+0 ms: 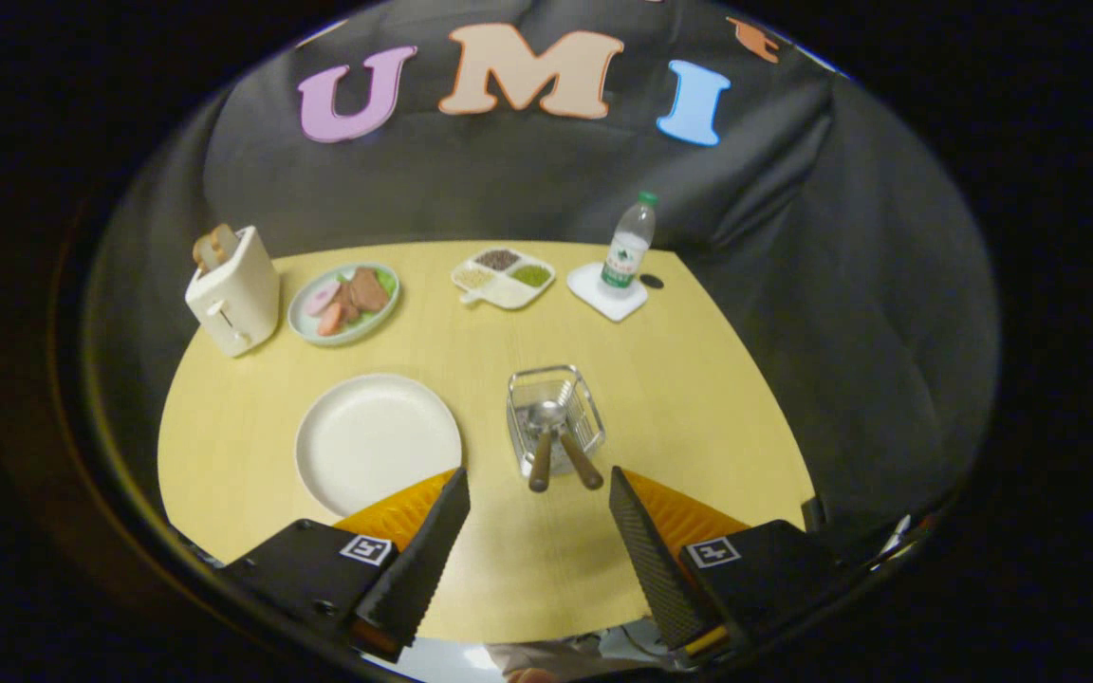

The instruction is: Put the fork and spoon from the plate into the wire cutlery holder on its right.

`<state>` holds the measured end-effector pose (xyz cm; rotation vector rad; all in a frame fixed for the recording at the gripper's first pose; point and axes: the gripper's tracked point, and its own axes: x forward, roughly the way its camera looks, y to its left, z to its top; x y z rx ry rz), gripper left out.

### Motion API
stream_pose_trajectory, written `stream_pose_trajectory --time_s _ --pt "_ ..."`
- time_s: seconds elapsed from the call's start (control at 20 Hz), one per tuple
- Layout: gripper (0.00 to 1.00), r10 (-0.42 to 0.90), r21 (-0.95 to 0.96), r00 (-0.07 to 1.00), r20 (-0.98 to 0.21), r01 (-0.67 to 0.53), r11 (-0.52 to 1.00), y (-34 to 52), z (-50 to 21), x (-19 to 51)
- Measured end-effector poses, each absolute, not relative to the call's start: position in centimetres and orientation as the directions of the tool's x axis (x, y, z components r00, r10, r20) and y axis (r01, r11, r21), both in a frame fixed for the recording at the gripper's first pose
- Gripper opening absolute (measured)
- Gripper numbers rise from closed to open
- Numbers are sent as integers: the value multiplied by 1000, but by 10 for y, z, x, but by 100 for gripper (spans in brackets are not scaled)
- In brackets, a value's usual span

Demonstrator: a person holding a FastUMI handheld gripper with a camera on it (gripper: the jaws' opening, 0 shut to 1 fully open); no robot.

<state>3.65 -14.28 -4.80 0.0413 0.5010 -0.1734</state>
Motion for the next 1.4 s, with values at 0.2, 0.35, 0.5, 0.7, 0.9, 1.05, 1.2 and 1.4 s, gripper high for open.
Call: stream_pose_trajectory --time_s 0.2,0.35,0.5,0.7,0.9,1.05,1.2,1.4 --pt "95 -94 175 979 -179 126 976 -136 -14 52" --pt "95 -99 192 994 -52 107 976 -152 -7 37" --pt "93 -58 177 994 88 41 983 -151 15 26" --pt "93 -52 128 970 238 22 991 -158 40 -4" --pt "93 -25 97 947 321 -7 995 -149 52 -30" --pt "94 -11 78 951 310 -14 997 -145 45 -36" --pt "94 0 33 954 299 -10 999 -140 41 -41" --pt "94 39 -14 957 287 -37 999 -125 36 -46"
